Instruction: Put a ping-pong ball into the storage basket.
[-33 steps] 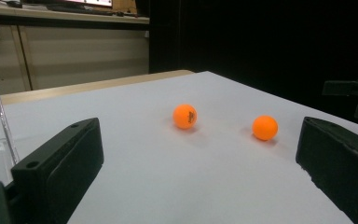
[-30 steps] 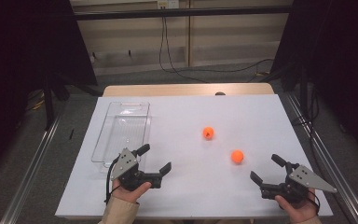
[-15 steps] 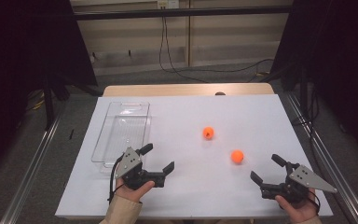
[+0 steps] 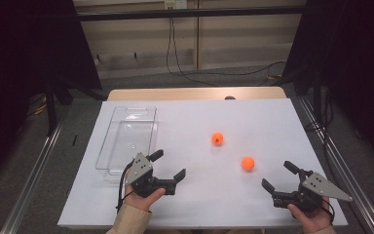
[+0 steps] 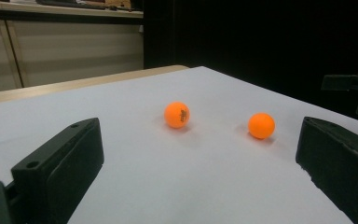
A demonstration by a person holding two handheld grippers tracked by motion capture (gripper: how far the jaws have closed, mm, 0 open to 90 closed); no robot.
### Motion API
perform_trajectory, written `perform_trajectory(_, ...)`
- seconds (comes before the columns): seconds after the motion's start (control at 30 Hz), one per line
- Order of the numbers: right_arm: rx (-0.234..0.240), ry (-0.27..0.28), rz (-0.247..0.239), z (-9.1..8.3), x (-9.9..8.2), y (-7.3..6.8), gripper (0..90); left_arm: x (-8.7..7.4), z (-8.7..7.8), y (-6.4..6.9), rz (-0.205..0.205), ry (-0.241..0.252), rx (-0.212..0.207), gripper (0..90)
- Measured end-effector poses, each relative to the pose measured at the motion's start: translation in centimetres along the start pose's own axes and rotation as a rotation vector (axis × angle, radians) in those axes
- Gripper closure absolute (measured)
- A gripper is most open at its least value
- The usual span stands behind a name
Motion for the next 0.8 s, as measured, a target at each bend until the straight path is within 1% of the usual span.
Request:
perform_trajectory(0.07,-0.002,0.0,0.0,0.0,0.0,0.0,0.8,-0.1,0.0,-0.1,0.021,-0.017,0.002,0.9)
perform_trajectory(0.1,0.003,0.001,0.001,0.0,0.0,0.0,0.8,0.0,0.1,0.1,-0.011,0.003,-0.001,0.9)
perform_trajectory(0.17,0.003,0.001,0.002,0.0,0.0,0.0,0.8,0.0,0.2,0.1,0.002,-0.004,0.002,0.9)
perform_trajectory(0.2,0.004,0.001,0.001,0.0,0.0,0.0,0.8,-0.1,0.2,0.0,0.03,-0.02,0.0,1.0)
perform_trajectory(0.27,0.004,0.001,0.0,0.0,0.0,0.0,0.8,0.0,0.5,0.3,0.0,-0.007,-0.001,1.0)
perform_trajectory(0.3,0.004,0.001,0.0,0.0,0.0,0.0,0.8,0.0,0.5,0.3,0.002,-0.012,0.001,1.0)
perform_trajectory(0.33,0.003,0.002,0.003,0.0,0.0,0.0,0.8,-0.2,0.5,0.2,0.023,-0.029,-0.001,1.0)
perform_trajectory(0.37,0.004,0.001,0.001,0.0,0.0,0.0,0.8,0.0,0.7,0.3,0.01,-0.017,0.001,1.0)
perform_trajectory(0.4,0.004,0.001,0.001,0.0,0.0,0.0,0.8,-0.1,0.8,0.4,0.028,-0.024,-0.006,1.0)
perform_trajectory(0.43,0.004,0.001,0.0,0.0,0.0,0.0,0.8,-0.1,0.9,0.6,0.014,-0.026,-0.011,1.1)
perform_trajectory(0.47,0.001,-0.001,0.005,0.0,0.0,0.0,0.8,-0.1,1.0,0.5,0.031,-0.03,-0.006,1.1)
perform_trajectory(0.5,0.001,-0.001,0.005,0.0,0.0,0.0,0.8,-0.1,1.0,0.6,0.034,-0.036,-0.011,1.1)
perform_trajectory(0.57,0.002,0.0,-0.001,0.0,0.0,0.0,0.8,-0.1,1.1,0.5,0.031,-0.034,-0.007,1.1)
perform_trajectory(0.6,0.0,0.0,0.001,0.0,0.0,0.0,0.8,0.0,1.2,0.6,0.012,-0.027,-0.009,1.1)
perform_trajectory(0.63,0.002,0.0,0.004,0.0,0.0,0.0,0.8,-0.1,1.2,0.7,0.02,-0.029,-0.014,1.1)
perform_trajectory(0.7,0.003,-0.002,0.007,0.0,0.0,0.0,0.8,0.0,1.4,0.8,0.009,-0.022,-0.013,1.1)
perform_trajectory(0.77,0.002,-0.002,0.007,0.0,0.0,0.0,0.8,0.0,1.5,0.8,0.034,-0.035,-0.015,1.1)
perform_trajectory(0.8,0.0,0.0,0.004,0.0,0.0,0.0,0.8,0.1,1.7,0.9,0.02,-0.025,-0.016,1.1)
Point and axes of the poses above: each handheld gripper's, and its own axes: z roughly forward along the jaws, x roughly out of its top, y roughly to its right, the point moved 9 cm from there along z, roughly forward along the jaws, and after that the axes turned 13 degrees about -y, right-handed, at the moved point
